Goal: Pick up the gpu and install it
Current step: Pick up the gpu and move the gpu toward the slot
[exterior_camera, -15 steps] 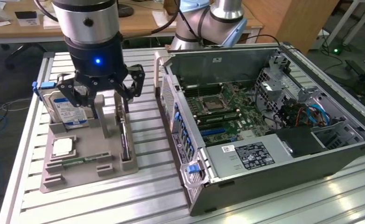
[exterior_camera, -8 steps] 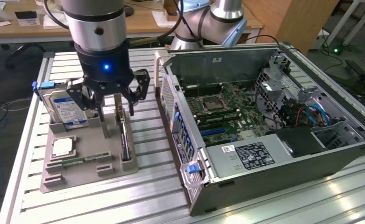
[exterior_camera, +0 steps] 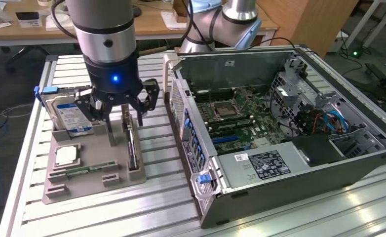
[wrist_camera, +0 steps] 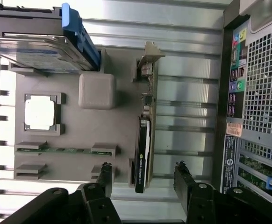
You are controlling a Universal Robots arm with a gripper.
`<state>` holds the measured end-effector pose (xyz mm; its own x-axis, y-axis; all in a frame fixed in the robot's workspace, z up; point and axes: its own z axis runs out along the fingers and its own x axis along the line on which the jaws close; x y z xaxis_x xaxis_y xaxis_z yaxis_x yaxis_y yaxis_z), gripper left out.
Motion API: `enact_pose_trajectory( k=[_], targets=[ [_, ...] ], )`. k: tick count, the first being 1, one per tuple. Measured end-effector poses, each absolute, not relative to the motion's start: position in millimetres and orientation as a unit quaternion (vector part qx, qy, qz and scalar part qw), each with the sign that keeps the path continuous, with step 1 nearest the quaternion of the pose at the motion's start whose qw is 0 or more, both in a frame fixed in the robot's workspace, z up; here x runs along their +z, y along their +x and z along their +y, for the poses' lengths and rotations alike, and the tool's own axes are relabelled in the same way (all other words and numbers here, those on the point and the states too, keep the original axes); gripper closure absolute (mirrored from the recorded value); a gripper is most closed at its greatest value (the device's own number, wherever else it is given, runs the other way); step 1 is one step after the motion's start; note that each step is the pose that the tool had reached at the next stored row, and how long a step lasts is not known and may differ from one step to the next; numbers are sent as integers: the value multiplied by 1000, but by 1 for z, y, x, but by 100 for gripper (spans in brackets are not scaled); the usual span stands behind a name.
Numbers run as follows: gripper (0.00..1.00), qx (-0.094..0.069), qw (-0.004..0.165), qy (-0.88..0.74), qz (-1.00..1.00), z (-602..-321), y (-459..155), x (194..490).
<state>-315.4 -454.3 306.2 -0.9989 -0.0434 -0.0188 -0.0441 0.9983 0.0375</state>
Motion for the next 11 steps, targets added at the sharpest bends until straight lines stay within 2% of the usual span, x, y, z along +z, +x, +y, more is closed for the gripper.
enact_pose_trajectory(
  k=[11],
  targets=[
    [35,19,9,-22,1000,-441,-314,286]
  ],
)
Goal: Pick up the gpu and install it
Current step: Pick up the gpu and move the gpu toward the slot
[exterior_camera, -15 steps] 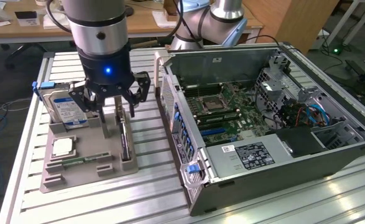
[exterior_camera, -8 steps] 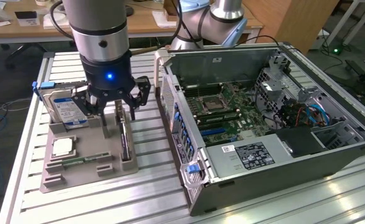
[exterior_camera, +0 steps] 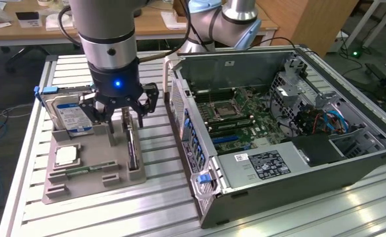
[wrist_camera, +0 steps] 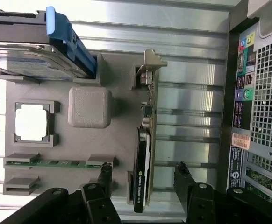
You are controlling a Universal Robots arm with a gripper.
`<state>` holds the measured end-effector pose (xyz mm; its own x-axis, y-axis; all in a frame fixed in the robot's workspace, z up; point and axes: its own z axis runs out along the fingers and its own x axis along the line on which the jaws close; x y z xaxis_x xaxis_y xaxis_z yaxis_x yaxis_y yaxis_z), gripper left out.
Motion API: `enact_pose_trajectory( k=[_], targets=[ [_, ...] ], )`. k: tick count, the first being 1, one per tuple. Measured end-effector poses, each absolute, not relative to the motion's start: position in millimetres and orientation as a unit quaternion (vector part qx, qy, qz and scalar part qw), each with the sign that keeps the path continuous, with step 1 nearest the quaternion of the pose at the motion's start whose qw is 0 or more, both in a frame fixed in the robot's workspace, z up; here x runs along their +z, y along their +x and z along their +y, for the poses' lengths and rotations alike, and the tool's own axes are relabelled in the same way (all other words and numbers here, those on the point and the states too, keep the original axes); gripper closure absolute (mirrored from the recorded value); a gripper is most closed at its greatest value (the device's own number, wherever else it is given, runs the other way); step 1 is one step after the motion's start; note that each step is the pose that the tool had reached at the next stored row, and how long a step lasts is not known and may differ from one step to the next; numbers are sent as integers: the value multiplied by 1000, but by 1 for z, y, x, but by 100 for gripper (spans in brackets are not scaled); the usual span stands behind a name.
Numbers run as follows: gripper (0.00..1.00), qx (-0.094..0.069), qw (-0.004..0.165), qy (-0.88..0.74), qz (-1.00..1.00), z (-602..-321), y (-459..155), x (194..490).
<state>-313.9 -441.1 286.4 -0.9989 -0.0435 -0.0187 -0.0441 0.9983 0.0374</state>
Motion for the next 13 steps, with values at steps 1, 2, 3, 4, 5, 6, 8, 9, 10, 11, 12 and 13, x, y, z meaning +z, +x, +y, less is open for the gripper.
enact_pose_trajectory(
  k=[1,2,3,4,5,6,8,9,10,11,12,13],
  targets=[
    [35,19,9,-22,1000,-441,-314,285],
    [35,19,9,-22,1000,-441,-314,283],
    [35,19,9,-22,1000,-441,-314,281],
    [35,19,9,-22,1000,-441,-313,279],
    [35,19,9,-22,1000,-441,-313,277],
    [35,19,9,-22,1000,-441,-313,275],
    [35,19,9,-22,1000,-441,-313,272],
    [35,19,9,-22,1000,-441,-312,270],
    [35,19,9,-22,1000,-441,-312,268],
    [35,19,9,-22,1000,-441,-312,266],
    [35,18,9,-22,1000,-441,-312,265],
    [35,18,9,-22,1000,-441,-311,263]
  ],
)
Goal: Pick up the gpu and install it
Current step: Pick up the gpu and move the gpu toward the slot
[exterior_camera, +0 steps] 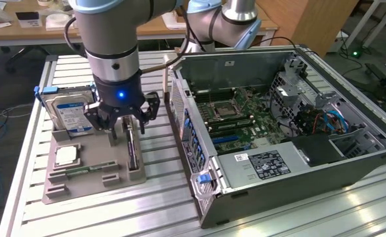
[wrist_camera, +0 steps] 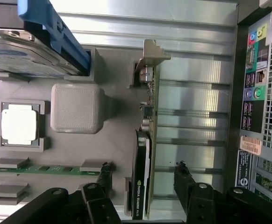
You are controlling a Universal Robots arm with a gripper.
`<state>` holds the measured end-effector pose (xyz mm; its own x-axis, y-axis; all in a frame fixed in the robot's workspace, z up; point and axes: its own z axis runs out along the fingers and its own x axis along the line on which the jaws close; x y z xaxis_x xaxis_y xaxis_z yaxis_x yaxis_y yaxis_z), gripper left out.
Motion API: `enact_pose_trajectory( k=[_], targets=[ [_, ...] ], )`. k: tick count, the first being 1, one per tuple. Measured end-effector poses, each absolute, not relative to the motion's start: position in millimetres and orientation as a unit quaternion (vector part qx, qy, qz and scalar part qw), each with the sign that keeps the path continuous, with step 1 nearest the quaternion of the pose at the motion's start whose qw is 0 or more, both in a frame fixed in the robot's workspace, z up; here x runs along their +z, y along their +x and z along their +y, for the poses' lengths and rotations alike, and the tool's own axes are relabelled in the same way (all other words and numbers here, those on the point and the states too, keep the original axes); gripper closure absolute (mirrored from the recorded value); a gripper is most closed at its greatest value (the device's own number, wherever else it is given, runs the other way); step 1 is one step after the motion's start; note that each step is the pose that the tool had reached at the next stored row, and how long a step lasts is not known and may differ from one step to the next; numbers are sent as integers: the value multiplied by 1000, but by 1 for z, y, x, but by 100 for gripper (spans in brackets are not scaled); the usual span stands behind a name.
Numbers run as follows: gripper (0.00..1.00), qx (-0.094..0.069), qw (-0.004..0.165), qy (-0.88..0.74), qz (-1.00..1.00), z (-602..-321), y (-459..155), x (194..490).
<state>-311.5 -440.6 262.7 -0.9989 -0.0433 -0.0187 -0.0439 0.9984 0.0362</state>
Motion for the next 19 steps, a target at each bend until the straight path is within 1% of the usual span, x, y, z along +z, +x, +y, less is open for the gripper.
enact_pose_trajectory(
  k=[2,3,19],
  targets=[
    [34,18,9,-22,1000,-441,-311,259],
    [28,18,9,-22,1000,-441,-311,257],
    [28,16,9,-21,1000,-433,-311,228]
  ],
)
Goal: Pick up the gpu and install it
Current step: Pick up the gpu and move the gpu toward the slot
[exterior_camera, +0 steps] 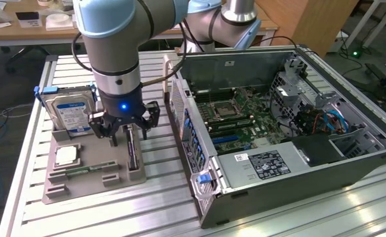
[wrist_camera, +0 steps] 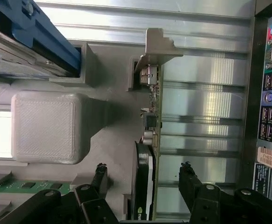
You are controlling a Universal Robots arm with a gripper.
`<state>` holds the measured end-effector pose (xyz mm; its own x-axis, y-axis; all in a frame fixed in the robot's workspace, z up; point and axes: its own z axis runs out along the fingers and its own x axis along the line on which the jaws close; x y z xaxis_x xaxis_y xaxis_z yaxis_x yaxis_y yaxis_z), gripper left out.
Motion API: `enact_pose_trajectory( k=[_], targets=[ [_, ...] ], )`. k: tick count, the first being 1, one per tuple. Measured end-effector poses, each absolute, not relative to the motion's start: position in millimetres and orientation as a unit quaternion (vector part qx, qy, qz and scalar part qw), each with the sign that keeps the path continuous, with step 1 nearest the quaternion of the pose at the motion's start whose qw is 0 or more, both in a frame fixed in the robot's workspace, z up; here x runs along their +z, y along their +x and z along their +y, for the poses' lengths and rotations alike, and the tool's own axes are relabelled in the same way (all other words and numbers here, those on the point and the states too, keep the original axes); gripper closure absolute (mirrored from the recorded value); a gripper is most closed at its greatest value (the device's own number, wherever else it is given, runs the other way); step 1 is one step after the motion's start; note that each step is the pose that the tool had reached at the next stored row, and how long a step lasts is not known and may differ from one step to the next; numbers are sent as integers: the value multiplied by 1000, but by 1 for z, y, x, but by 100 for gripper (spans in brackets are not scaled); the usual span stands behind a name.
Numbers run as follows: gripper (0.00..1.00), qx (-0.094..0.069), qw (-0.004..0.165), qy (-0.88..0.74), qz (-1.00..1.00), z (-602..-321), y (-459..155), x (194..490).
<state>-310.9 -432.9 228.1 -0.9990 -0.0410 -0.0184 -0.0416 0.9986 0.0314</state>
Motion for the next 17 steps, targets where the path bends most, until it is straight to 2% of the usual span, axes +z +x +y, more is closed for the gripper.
enact_pose_trajectory(
  k=[14,15,16,17],
  targets=[
    [29,16,9,-17,1000,-433,-311,218],
    [36,16,9,-18,1000,-433,-311,217],
    [36,16,9,-17,1000,-433,-311,216],
    [42,16,9,-17,1000,-433,-311,215]
  ],
)
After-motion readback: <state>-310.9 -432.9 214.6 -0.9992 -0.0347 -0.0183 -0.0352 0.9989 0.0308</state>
